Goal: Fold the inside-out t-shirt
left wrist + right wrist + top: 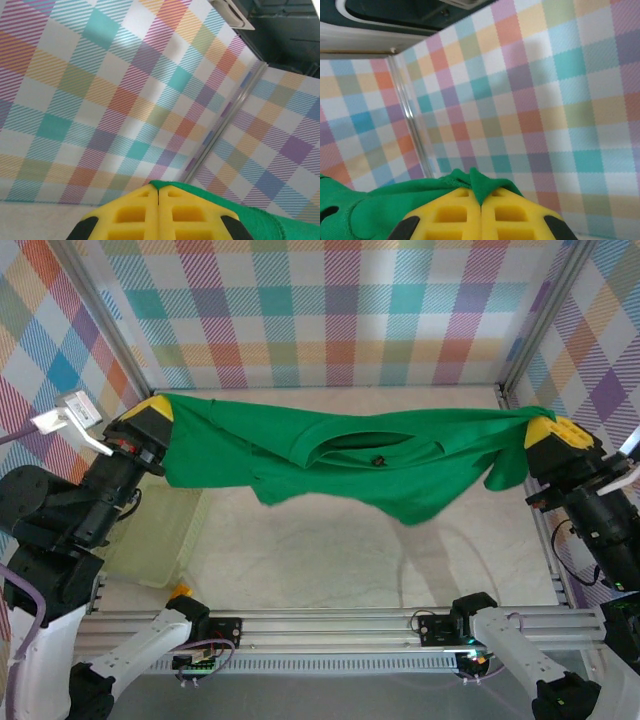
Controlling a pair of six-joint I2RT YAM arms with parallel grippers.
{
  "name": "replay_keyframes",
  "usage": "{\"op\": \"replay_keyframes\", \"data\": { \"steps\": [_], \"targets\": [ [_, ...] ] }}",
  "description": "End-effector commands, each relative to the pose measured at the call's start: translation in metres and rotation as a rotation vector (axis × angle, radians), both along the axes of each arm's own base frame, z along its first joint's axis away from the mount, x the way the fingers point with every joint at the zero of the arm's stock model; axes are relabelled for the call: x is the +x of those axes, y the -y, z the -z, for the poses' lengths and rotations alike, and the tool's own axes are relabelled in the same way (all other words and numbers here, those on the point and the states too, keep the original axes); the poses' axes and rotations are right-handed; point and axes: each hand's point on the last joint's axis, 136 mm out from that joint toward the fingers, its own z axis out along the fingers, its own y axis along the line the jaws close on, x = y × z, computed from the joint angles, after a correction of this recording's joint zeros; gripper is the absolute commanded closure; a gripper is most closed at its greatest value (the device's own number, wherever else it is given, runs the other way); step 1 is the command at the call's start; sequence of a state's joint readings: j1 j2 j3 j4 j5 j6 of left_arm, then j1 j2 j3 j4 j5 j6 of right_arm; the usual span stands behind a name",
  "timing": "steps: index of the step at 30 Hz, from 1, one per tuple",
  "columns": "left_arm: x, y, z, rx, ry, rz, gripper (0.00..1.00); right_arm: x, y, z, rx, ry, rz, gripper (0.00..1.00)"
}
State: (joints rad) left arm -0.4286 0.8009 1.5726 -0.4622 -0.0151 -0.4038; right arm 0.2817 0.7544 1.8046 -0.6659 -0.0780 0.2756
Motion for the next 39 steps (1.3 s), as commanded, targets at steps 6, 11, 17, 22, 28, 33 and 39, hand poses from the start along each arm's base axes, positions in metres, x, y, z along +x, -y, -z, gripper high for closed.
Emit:
{"op": "replay_keyframes", "data": {
  "steps": [6,11,17,22,28,33,39],
  "targets": [
    [0.113,0.030,0.077,0.109,-0.306,-0.109,1.00,0.111,-0.002,0.043,-0.034,-0.225,0.166,1.00],
    [0.192,0.036,0.184,0.242,-0.583,-0.271,1.00,0.200,-0.014,0.134,-0.144,-0.423,0.251,1.00],
    [0.261,0.033,0.322,0.359,-0.921,-0.409,1.00,0.306,-0.035,0.273,-0.282,-0.695,0.290,0.95],
    [0.303,0.009,0.396,0.484,-1.129,-0.540,0.57,0.382,-0.024,0.361,-0.402,-0.900,0.407,0.44],
    [0.319,0.016,0.391,0.571,-1.108,-0.502,0.25,0.400,-0.026,0.396,-0.416,-1.010,0.364,0.28],
    [0.309,0.076,0.425,0.644,-1.110,-0.276,0.20,0.393,-0.037,0.429,-0.401,-1.076,0.294,0.26],
    [0.304,0.100,0.475,0.737,-1.176,-0.220,0.15,0.388,-0.013,0.479,-0.349,-1.245,0.368,0.26]
  ]
}}
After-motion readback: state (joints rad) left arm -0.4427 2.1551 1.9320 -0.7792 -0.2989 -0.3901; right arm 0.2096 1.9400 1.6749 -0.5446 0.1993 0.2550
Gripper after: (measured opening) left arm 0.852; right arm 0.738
